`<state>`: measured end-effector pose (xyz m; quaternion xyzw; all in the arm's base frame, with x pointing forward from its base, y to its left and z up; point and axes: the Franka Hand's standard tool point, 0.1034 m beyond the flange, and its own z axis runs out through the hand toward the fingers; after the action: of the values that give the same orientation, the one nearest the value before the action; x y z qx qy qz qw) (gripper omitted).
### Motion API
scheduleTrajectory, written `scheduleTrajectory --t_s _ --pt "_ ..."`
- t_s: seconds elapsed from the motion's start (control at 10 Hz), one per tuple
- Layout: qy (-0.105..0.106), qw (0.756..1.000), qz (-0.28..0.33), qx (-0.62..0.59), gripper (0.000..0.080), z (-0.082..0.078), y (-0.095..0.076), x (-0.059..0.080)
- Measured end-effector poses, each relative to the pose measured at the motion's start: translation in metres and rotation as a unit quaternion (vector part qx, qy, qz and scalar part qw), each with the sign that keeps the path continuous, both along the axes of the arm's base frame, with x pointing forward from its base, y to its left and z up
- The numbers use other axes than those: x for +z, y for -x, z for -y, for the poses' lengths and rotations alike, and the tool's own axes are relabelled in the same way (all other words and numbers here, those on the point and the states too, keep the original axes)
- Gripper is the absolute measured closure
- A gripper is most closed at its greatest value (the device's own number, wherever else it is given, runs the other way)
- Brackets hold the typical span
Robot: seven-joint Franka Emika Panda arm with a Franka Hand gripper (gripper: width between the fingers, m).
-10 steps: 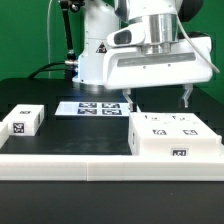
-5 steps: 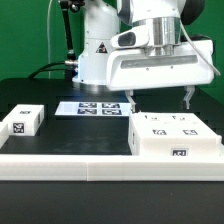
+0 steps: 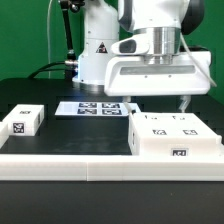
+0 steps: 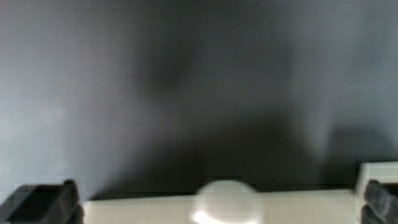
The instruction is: Assemble cabinet
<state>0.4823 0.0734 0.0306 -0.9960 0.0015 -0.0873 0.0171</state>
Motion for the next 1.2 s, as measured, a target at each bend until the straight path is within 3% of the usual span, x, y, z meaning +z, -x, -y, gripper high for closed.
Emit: scheduleTrajectory --t_s 0.5,0.8,1.2 --pt "0.000 1.000 -0.001 0.004 0.0002 -0.002 0.001 -0.001" --pt "0.001 1.000 -0.003 0.003 0.0002 -0.018 -0.003 -0.021" --pt "0.005 1.000 0.005 0.012 0.0002 -0.012 -0.009 -0.024"
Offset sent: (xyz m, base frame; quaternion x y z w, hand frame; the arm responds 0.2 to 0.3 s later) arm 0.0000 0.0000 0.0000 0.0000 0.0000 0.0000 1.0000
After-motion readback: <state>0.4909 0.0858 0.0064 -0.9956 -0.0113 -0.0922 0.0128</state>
